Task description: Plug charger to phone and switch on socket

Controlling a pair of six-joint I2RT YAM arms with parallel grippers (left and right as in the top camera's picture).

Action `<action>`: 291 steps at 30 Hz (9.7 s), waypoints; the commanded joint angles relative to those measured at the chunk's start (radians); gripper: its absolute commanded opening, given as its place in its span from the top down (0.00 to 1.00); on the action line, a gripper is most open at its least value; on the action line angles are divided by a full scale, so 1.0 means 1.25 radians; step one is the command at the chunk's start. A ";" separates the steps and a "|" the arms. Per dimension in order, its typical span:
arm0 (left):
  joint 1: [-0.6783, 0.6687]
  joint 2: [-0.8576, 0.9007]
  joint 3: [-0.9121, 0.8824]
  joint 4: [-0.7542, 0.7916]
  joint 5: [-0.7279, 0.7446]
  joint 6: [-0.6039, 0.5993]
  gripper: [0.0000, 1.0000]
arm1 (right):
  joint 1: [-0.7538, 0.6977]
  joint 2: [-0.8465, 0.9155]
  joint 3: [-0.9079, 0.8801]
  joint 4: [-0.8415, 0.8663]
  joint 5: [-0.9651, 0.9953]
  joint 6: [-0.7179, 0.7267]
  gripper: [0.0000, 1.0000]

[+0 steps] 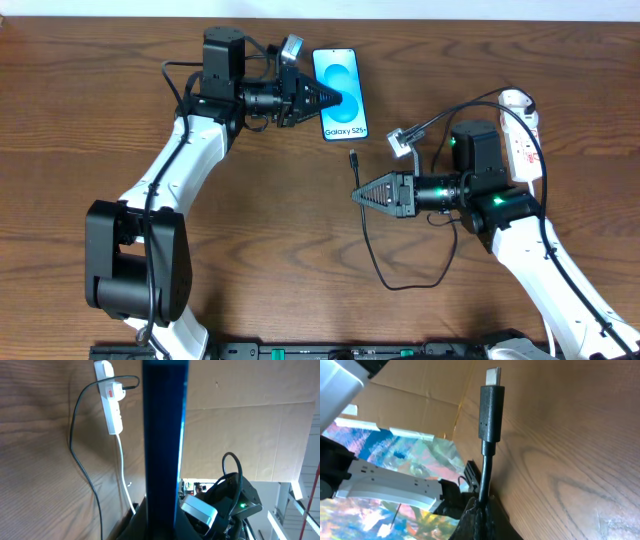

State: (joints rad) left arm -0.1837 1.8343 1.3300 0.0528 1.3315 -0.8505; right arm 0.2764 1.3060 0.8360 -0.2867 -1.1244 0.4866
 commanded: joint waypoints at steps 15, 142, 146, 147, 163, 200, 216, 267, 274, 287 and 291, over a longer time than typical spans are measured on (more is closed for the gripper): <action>0.003 -0.016 0.010 0.017 0.014 -0.037 0.93 | 0.005 -0.003 0.000 0.071 -0.002 0.082 0.99; -0.022 -0.016 0.010 0.073 0.036 -0.048 0.93 | 0.005 -0.003 0.000 0.094 0.009 0.131 0.99; -0.022 -0.016 0.010 0.073 0.036 -0.048 0.93 | 0.005 -0.003 0.000 0.094 0.009 0.140 0.99; -0.022 -0.016 0.010 0.072 0.036 -0.049 0.93 | 0.005 -0.003 0.000 0.094 0.009 0.143 0.99; -0.022 -0.016 0.010 0.067 0.036 -0.073 0.93 | 0.005 -0.003 0.000 0.089 0.009 0.158 0.99; -0.039 -0.016 0.010 0.067 0.068 -0.075 0.93 | 0.005 -0.003 0.000 0.116 0.040 0.112 0.99; -0.039 -0.016 0.010 0.067 0.128 -0.050 0.93 | -0.042 -0.003 0.000 0.117 0.060 0.016 0.99; -0.039 -0.016 0.010 0.067 0.088 0.022 0.93 | 0.034 -0.002 0.000 0.059 0.061 0.047 0.99; -0.039 -0.016 0.010 0.067 0.101 0.038 0.93 | 0.033 -0.002 0.000 0.060 0.063 0.047 0.99; -0.038 -0.016 0.010 0.067 0.101 0.040 0.93 | 0.026 -0.002 0.000 0.049 0.063 0.048 0.99; -0.038 -0.016 0.010 0.067 0.098 0.040 0.93 | 0.026 -0.002 0.000 0.042 0.063 0.052 0.99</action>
State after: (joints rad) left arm -0.2302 1.8343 1.3300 0.1310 1.4158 -0.8295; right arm 0.3096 1.3064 0.8345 -0.2291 -1.0393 0.5415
